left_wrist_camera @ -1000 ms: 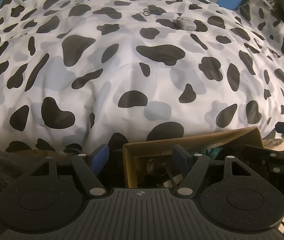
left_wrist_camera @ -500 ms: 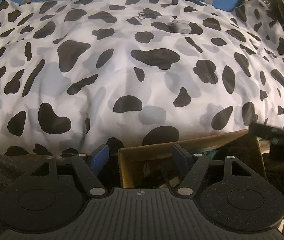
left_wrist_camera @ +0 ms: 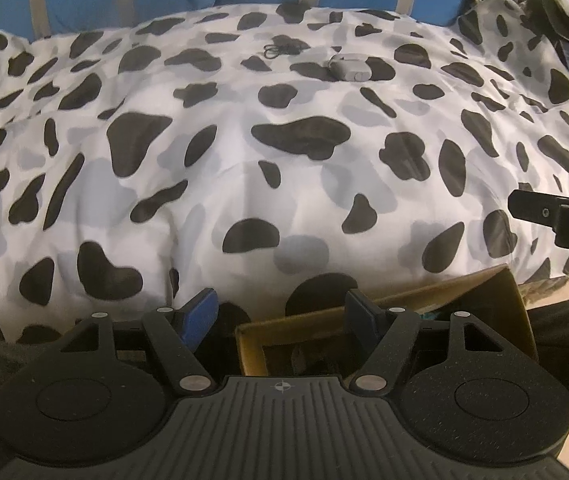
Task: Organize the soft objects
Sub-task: 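Move both tools back over the bed toward the white earbud case, then lower the right tool toward the white earbud case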
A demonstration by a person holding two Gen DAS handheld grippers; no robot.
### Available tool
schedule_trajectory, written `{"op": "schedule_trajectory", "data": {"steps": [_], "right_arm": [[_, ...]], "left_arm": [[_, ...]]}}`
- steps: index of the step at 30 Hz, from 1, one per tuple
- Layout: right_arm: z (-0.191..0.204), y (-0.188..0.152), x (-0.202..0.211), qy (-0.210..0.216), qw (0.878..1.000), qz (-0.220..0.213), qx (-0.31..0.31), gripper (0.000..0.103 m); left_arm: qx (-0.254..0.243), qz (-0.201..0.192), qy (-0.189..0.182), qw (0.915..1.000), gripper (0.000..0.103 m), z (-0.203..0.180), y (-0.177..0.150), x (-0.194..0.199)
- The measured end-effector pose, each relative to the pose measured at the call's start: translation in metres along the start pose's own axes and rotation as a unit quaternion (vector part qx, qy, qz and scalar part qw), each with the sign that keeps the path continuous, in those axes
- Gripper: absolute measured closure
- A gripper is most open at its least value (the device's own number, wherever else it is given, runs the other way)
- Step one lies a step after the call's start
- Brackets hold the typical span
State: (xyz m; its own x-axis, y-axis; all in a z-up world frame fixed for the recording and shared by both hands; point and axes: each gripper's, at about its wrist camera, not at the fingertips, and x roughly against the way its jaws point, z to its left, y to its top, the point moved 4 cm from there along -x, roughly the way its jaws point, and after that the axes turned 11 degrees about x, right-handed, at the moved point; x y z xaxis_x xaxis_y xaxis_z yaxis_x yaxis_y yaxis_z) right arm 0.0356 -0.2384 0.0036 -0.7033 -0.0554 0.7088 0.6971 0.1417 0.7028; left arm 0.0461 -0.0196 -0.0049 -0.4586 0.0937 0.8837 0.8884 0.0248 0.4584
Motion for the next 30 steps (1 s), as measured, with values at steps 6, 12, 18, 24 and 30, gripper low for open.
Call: {"op": "schedule_trajectory", "data": {"steps": [6,12,18,24,30], "right_arm": [[0.002,0.008,-0.001,-0.005,1.0,-0.01,0.026,0.0],[0.001,0.014,-0.006,-0.026,0.999,-0.009,0.047,0.0],[0.004,0.015,-0.008,-0.023,0.998,-0.01,0.061,0.0],[0.004,0.021,-0.015,-0.017,0.997,-0.014,0.071,0.0],[0.002,0.03,-0.023,0.002,0.997,-0.02,0.069,0.0]], "left_arm": [[-0.016,-0.029,0.001,0.9995,0.034,-0.002,0.01,0.0],[-0.034,-0.059,-0.004,0.9977,0.034,-0.007,0.02,-0.001],[-0.032,-0.077,-0.026,0.9961,0.034,-0.01,0.027,-0.001],[-0.039,-0.091,-0.031,0.9946,0.034,-0.013,0.037,-0.004],[-0.04,-0.103,-0.035,0.9932,0.034,-0.011,0.049,-0.007]]}}
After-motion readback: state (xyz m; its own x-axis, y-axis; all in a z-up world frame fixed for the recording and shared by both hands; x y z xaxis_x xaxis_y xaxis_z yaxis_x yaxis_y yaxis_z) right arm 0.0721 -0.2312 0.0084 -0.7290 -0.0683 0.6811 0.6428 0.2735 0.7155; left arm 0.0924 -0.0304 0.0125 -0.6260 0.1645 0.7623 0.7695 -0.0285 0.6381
